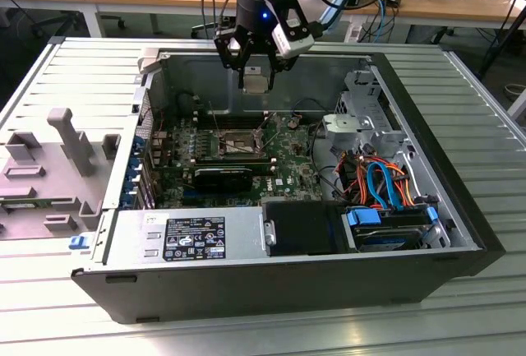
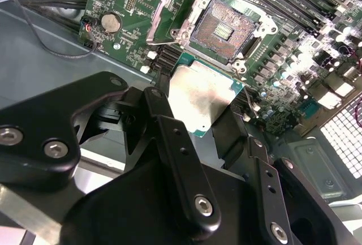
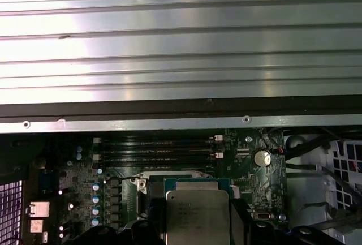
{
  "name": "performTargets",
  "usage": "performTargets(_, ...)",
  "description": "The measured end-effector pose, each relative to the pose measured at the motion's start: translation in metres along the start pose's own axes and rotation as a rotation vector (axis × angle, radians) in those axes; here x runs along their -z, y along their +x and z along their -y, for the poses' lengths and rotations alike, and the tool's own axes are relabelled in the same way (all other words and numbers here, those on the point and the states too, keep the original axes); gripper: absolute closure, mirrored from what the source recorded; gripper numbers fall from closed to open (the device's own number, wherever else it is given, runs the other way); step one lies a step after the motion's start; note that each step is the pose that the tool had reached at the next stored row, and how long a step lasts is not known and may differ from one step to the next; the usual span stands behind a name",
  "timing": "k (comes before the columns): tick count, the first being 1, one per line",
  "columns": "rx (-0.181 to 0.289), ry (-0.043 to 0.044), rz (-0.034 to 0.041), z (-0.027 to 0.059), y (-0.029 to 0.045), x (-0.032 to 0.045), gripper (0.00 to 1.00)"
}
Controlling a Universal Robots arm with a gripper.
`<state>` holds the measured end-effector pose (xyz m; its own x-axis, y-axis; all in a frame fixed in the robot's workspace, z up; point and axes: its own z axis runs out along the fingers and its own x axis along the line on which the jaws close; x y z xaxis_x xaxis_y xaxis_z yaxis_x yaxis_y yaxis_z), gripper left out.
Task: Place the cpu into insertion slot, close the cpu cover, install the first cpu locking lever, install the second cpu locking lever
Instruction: 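Place the cpu into insertion slot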
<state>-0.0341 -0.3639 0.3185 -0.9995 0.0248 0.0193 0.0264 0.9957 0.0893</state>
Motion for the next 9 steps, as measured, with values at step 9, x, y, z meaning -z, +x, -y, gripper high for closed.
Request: performTargets(9, 0.0, 0.0, 0.0, 0.0002, 0.0, -0.0017, 0.46)
